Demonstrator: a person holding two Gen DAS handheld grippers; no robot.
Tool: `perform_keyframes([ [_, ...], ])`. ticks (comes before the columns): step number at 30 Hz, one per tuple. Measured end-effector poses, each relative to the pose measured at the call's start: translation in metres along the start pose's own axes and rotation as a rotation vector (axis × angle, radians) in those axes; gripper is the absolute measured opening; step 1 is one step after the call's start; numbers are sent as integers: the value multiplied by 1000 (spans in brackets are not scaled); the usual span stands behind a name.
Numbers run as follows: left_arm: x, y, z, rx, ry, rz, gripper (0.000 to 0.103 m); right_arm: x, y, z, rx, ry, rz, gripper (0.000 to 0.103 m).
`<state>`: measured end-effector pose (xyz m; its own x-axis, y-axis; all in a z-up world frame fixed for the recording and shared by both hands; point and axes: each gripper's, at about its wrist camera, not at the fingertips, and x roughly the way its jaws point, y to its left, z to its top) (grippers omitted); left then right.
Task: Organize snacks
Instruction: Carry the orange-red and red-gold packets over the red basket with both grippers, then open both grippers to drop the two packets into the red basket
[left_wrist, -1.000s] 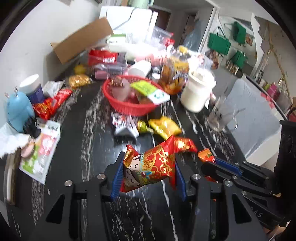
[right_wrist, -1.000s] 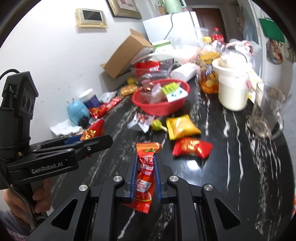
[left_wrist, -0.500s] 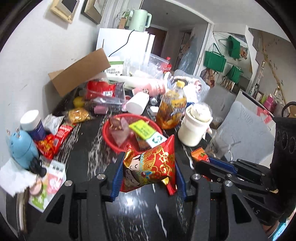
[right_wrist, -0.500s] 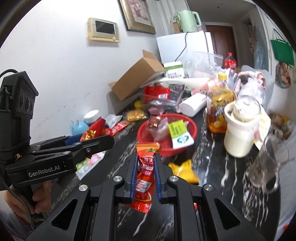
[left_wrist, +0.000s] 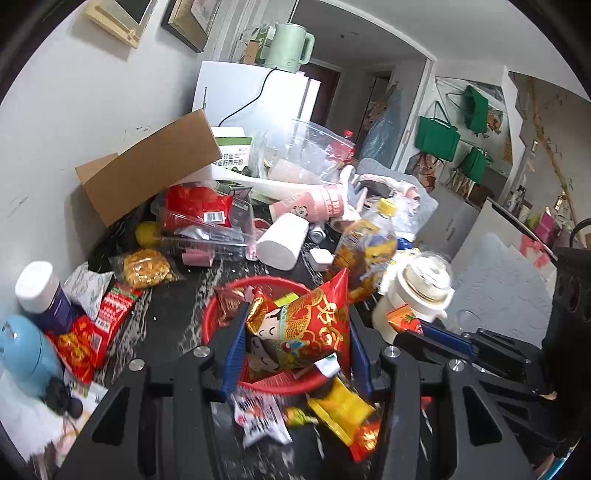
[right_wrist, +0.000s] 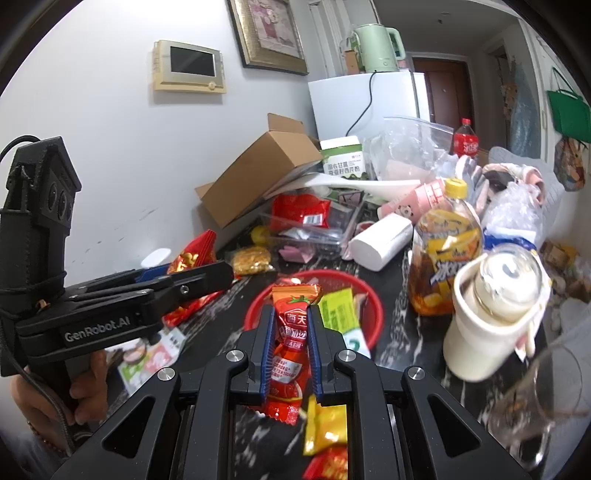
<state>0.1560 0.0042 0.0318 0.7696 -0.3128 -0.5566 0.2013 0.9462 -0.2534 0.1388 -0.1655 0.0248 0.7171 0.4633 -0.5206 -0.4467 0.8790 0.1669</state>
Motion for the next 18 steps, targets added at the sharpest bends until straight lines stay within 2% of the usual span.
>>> perform_keyframes([
  [6, 36, 12, 11, -5, 26, 27, 48, 31, -10, 15, 4, 3, 4, 17],
  [13, 75, 24, 17, -4, 73, 79, 48, 72, -23, 22, 8, 55, -8, 17],
  [18, 97, 35, 11, -18, 132, 89, 48, 92, -28, 22, 6, 97, -13, 17],
])
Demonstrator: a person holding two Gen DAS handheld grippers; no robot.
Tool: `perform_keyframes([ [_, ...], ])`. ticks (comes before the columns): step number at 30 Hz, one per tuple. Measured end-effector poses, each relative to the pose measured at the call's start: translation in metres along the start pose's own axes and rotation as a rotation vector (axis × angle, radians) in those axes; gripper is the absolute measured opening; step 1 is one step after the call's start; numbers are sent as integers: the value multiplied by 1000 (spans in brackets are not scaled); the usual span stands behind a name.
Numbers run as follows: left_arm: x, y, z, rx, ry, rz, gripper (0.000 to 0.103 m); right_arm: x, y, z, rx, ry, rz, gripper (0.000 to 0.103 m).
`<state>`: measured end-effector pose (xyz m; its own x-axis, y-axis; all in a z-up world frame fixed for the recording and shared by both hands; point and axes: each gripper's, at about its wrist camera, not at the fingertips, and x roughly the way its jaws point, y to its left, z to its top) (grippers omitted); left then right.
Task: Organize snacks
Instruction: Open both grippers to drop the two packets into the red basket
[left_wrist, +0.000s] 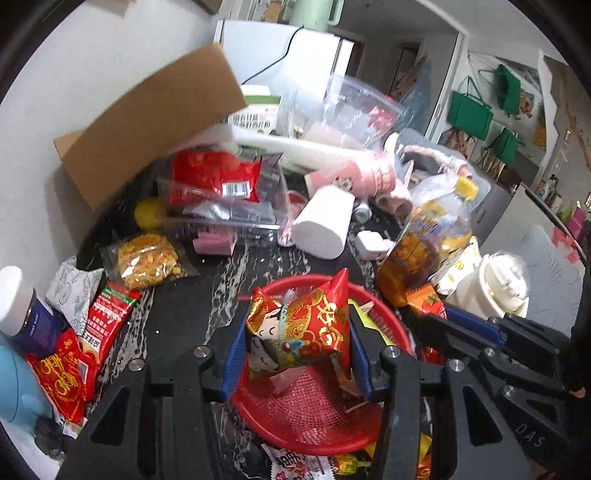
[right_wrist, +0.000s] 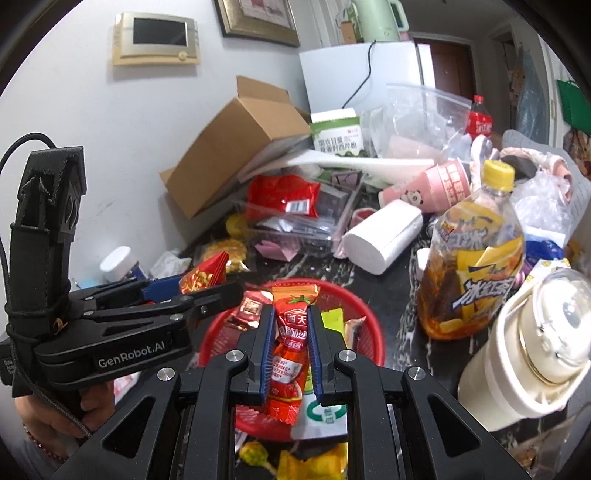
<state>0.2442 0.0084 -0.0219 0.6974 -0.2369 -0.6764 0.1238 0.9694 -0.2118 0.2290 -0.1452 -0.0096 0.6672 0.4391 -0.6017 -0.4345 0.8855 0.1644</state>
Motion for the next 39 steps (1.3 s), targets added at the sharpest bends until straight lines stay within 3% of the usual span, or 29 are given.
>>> perform_keyframes([
  [10, 12, -4, -3, 41, 13, 19, 48, 16, -2, -3, 2, 43, 27, 20],
  [19, 22, -8, -5, 41, 73, 65, 52, 9, -8, -2, 14, 49, -18, 23],
  [22, 21, -9, -6, 50, 70, 80, 53, 5, -9, -2, 15, 50, -31, 28],
  [25, 19, -11, -6, 60, 66, 95, 66, 1, -8, -3, 15, 47, -38, 38],
  [39, -30, -29, -2, 96, -21, 87, 66, -41, 1, -3, 7, 9, -55, 41],
])
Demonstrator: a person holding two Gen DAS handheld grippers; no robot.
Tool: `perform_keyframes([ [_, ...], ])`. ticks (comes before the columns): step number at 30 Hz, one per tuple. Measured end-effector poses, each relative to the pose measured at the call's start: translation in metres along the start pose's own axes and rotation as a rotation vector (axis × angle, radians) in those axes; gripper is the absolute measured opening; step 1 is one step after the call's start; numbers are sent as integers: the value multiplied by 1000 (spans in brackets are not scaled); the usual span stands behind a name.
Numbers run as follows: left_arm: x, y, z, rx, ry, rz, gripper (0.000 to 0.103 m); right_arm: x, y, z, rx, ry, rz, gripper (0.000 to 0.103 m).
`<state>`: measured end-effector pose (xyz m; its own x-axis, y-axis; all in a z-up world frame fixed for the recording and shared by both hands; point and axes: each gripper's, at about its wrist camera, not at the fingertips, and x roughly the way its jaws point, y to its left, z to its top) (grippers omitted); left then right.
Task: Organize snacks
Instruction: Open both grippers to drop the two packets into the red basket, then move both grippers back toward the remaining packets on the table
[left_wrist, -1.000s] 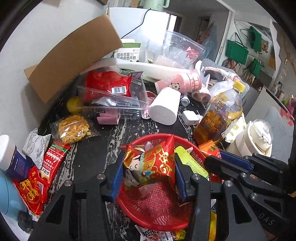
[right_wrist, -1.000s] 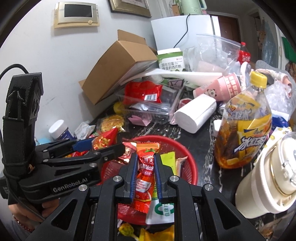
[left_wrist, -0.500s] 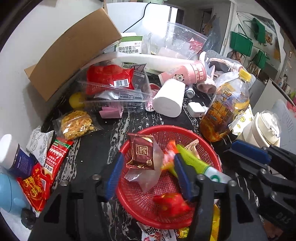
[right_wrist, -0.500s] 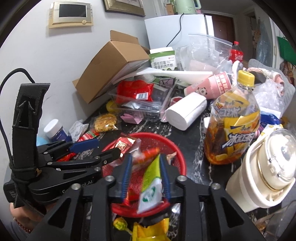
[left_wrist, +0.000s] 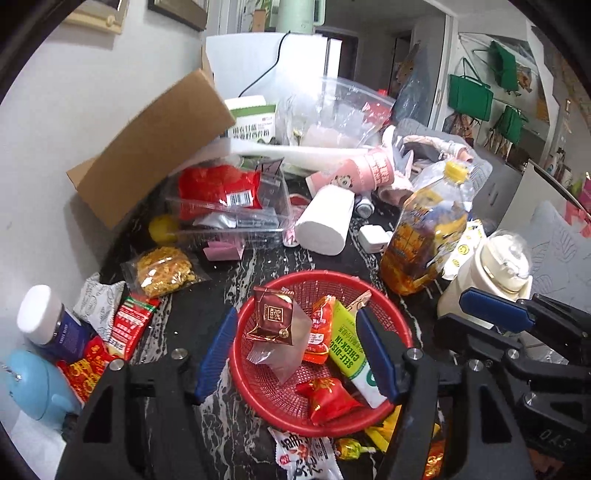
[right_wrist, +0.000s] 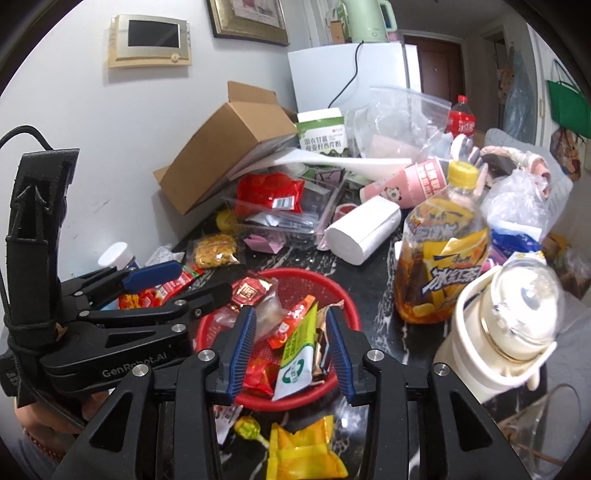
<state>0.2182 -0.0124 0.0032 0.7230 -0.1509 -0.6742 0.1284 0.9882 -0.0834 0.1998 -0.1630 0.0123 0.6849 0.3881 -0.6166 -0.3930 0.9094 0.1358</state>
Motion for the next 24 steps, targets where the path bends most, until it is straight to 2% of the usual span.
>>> perform_keyframes([
  [16, -93, -30, -13, 70, -113, 1, 66, -93, 24, -17, -25, -105, -38, 46],
  [24, -125, -41, -34, 85, -120, -21, 66, -127, 35, -38, -32, -127, -69, 52],
])
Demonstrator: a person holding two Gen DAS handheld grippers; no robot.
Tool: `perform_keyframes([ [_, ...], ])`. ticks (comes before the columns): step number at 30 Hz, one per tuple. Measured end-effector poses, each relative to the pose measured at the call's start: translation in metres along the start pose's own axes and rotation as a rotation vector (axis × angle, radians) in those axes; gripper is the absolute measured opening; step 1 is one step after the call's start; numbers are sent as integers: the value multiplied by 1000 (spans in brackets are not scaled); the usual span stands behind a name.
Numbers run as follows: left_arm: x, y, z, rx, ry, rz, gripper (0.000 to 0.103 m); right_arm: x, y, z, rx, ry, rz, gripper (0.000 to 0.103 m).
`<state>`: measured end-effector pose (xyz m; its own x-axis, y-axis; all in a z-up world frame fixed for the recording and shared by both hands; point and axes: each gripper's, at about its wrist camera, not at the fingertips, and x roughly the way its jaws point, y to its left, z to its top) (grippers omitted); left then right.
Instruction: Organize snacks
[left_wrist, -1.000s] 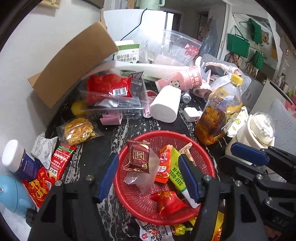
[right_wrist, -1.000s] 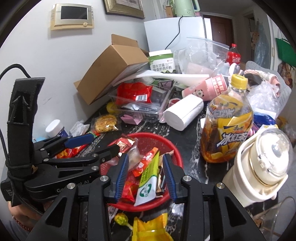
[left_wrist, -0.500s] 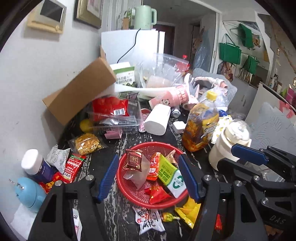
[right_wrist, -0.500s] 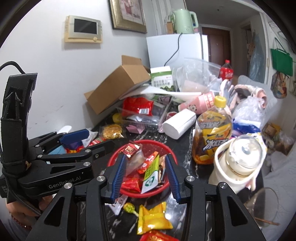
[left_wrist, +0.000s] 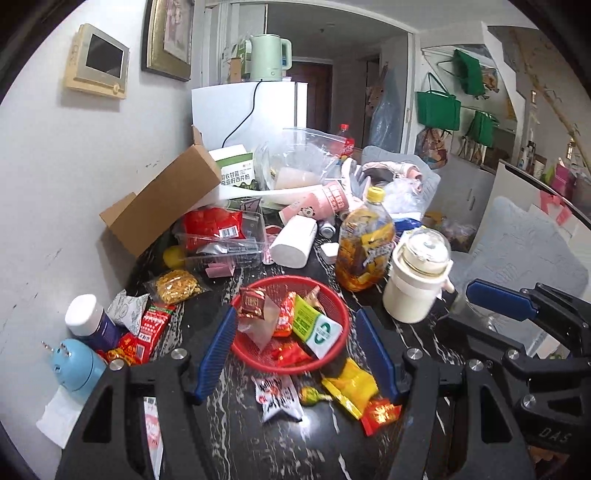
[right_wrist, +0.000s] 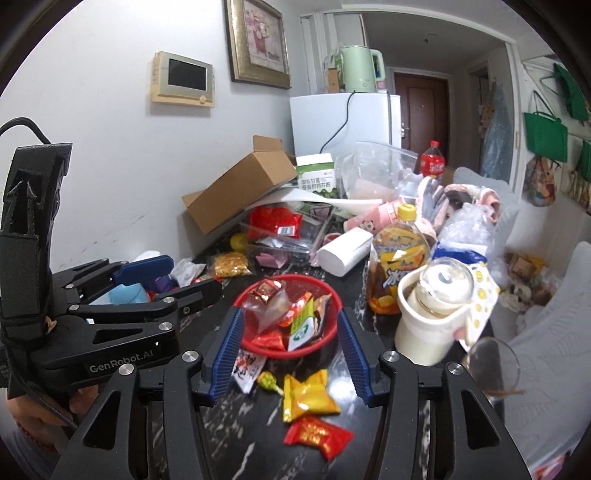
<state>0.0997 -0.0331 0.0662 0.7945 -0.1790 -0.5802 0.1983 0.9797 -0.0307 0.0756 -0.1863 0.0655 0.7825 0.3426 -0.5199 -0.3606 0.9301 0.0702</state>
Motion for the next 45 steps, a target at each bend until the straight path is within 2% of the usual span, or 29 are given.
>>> perform_keyframes([
  [9, -19, -17, -31, 32, 22, -27, 66, -26, 5, -32, 24, 18, -32, 59],
  [20, -24, -21, -67, 29, 71, -81, 66, -29, 9, -72, 55, 70, -65, 67],
  [26, -21, -15, -86, 14, 95, -113, 66, -18, 9, -96, 73, 126, -73, 67],
  [37, 2, 6, -113, -56, 186, -82, 66, 4, 9, -129, 123, 196, -76, 67],
  [45, 25, 16, -126, -89, 215, -93, 66, 36, -1, -143, 166, 264, -56, 73],
])
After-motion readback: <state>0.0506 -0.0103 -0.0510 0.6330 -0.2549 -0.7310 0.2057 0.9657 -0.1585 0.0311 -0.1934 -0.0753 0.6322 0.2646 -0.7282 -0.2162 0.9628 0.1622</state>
